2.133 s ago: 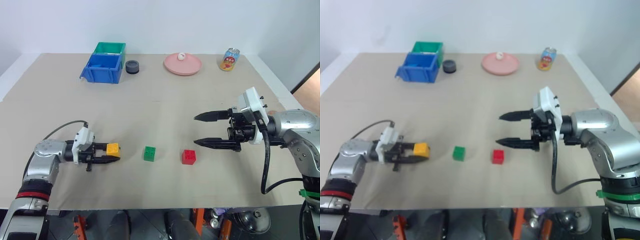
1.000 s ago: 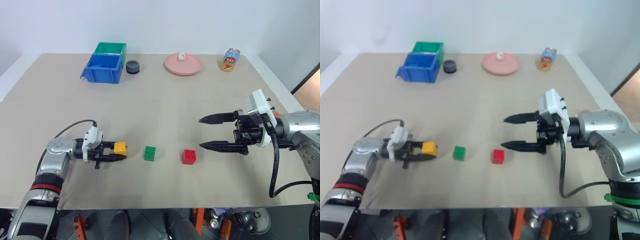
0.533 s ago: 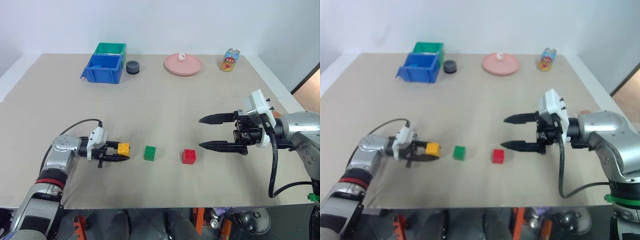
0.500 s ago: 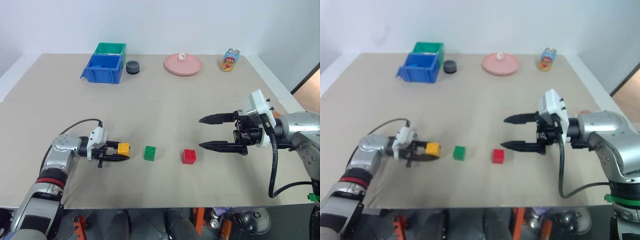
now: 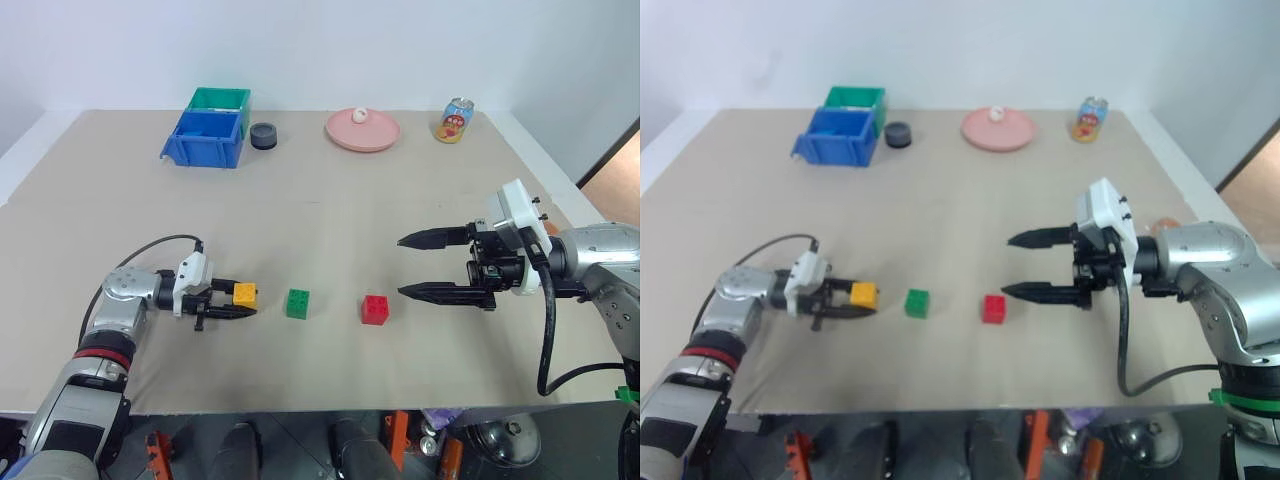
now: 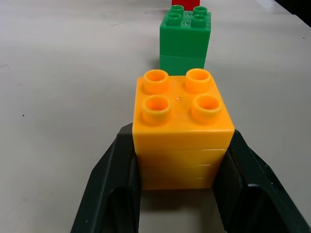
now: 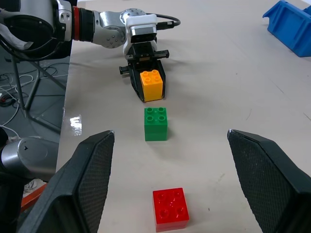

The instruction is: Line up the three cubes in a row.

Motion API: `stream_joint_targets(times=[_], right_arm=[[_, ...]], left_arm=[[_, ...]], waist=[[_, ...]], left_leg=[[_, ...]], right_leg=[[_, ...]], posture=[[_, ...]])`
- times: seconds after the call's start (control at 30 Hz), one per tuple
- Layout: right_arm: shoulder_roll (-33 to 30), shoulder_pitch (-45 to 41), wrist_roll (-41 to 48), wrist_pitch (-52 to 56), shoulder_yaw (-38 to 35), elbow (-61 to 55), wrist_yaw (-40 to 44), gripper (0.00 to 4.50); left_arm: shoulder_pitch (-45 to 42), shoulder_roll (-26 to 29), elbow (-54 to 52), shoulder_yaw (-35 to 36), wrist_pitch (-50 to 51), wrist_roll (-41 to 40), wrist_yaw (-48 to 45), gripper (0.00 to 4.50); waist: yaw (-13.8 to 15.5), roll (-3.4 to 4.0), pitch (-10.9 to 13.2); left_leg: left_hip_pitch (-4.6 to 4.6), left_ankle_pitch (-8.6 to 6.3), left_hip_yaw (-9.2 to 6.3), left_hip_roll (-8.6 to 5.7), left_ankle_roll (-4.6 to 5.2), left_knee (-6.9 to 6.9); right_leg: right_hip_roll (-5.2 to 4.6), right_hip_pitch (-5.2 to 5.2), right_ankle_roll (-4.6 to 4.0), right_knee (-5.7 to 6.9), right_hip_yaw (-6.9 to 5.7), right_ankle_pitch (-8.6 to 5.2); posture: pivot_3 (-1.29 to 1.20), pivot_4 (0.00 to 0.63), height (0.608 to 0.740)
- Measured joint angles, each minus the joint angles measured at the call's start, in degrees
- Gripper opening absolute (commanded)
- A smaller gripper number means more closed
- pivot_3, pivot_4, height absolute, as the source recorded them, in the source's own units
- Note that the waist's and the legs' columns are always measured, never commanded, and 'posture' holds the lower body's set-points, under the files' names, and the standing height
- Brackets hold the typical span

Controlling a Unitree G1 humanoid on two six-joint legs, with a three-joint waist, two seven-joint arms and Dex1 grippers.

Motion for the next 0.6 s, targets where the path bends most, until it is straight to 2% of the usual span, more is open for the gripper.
stream_joint_targets(times=[0.1, 0.27, 0.6], right_arm=[[0.0, -0.4, -0.1, -0.1, 0.0, 0.3, 0.1, 3.85], [0.0, -0.8, -0.2, -0.2, 0.0, 0.5, 0.2, 3.85], [0.0, -2.7, -1.3, -1.3, 1.1, 2.6, 1.4, 3.85]], left_arm=[[0.0, -0.1, 0.1, 0.2, 0.4, 0.0, 0.0, 2.76], [0.0, -0.7, 0.1, 1.3, 1.5, 0.0, -0.1, 4.32], [1.8, -1.7, -7.7, 3.2, 8.6, -1.6, 0.0, 4.32]], waist=[[0.0, 0.0, 0.0], [0.0, 0.0, 0.0], [0.1, 0.0, 0.0]], left_leg=[[0.0, 0.0, 0.0, 0.0, 0.0, 0.0], [-0.02, 0.0, 0.0, 0.0, 0.0, 0.0], [-0.1, 0.0, -0.01, 0.0, 0.0, 0.0]], right_leg=[[0.0, 0.0, 0.0, 0.0, 0.0, 0.0], [0.0, 0.0, 0.01, 0.0, 0.0, 0.0], [0.01, -0.06, 0.04, 0.0, 0.0, -0.02]], posture=[[0.0, 0.15, 0.74], [0.0, 0.15, 0.74], [0.0, 0.15, 0.74]])
